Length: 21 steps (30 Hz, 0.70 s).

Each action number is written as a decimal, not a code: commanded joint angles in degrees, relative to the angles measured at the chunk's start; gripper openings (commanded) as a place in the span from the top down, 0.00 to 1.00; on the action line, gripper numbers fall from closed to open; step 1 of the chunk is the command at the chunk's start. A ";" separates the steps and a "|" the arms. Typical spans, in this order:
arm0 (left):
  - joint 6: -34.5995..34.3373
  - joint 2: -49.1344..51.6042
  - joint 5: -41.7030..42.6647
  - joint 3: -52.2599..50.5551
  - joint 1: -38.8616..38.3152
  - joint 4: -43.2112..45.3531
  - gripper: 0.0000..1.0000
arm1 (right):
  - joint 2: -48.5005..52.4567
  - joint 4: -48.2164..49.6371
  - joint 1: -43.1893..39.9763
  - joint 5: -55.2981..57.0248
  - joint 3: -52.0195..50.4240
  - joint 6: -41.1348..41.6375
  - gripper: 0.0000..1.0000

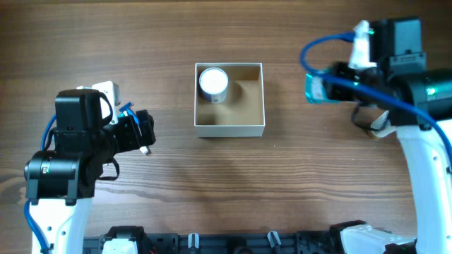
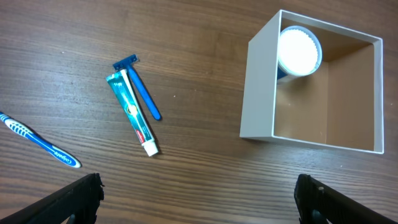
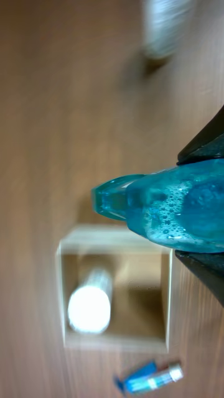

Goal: Pack container
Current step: 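Place the mouthwash bottle upright in the box beside the tub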

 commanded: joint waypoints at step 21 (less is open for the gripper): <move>-0.55 0.07 0.92 1.25 0.37 -0.24 0.00 | 30.99 23.26 17.05 5.73 4.28 -0.81 0.96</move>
